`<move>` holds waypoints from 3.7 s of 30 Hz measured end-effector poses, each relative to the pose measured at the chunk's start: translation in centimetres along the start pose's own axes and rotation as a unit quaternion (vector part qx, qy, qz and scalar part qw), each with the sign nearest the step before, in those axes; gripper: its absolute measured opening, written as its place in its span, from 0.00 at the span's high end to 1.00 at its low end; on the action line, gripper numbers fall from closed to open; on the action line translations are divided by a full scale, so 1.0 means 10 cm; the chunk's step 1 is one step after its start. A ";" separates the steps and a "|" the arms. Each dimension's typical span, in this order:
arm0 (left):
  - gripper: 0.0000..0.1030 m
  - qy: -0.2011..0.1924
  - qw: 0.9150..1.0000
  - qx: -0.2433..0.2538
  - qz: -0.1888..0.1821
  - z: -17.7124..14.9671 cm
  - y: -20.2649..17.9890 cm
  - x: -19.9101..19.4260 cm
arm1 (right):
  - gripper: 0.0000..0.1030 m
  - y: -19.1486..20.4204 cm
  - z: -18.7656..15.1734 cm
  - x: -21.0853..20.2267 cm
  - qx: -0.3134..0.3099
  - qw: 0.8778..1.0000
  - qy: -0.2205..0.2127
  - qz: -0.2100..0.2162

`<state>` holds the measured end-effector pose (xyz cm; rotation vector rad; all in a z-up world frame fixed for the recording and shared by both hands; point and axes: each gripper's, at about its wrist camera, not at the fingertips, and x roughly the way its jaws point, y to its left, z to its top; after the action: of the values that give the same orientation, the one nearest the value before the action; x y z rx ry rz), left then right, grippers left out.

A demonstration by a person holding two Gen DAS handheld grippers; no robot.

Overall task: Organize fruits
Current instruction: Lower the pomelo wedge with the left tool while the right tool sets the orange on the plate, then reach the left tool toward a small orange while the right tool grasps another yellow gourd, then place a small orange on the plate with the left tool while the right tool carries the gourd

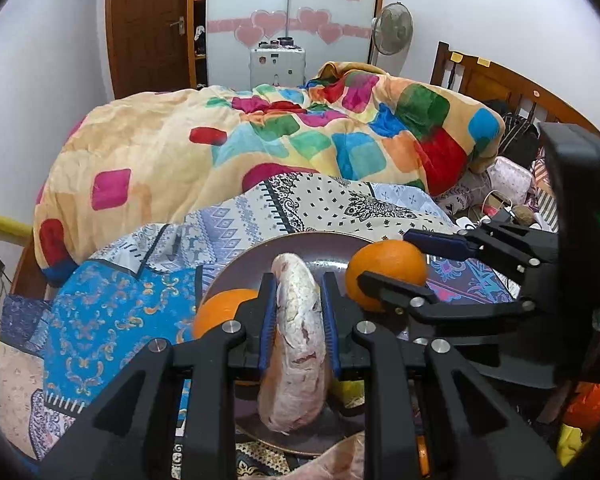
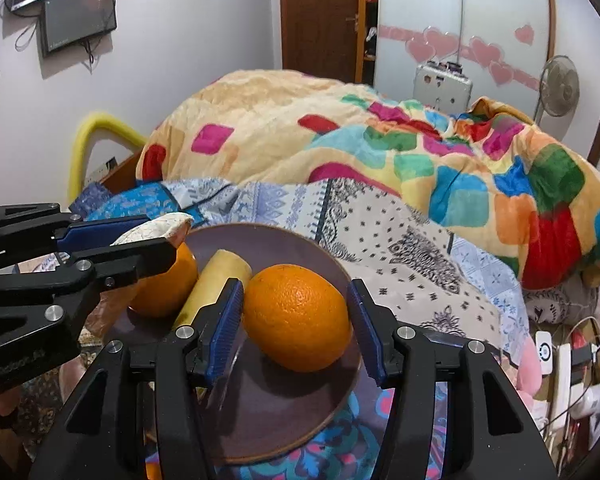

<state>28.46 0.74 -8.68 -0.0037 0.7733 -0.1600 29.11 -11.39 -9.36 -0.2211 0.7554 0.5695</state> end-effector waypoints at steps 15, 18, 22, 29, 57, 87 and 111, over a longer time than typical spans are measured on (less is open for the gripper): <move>0.80 -0.007 1.000 -0.016 0.004 -0.03 0.08 -0.09 | 0.48 0.09 -0.02 -0.19 -0.016 1.000 -0.008 -0.001; 0.80 -0.011 1.000 -0.012 0.008 -0.07 0.07 -0.20 | 0.48 0.12 -0.04 -0.30 -0.018 1.000 -0.014 -0.001; 0.70 -0.018 1.000 -0.008 0.016 -0.16 0.07 -0.42 | 0.48 0.18 -0.09 -0.48 -0.022 0.999 -0.026 -0.003; 0.50 -0.023 0.999 -0.010 0.030 -0.40 0.07 -0.77 | 0.45 0.30 -0.26 -0.86 -0.029 0.999 -0.040 0.001; 0.29 0.056 0.997 -0.033 0.043 -1.63 0.11 -0.97 | 0.13 0.87 -1.19 -0.82 -0.092 0.995 0.005 -0.027; 0.29 0.050 0.999 -0.009 0.006 -1.44 -0.24 -0.76 | 0.61 0.10 -0.98 -0.94 0.046 0.999 -0.003 0.012; 0.64 0.060 0.998 -0.001 -0.014 -1.42 -0.42 -0.52 | 0.59 -0.10 -1.41 -0.85 0.025 0.998 0.059 0.012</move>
<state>14.25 -1.89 -14.98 -0.0066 0.8926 -0.1869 16.46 -21.11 -13.44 -0.2008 0.8865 0.5642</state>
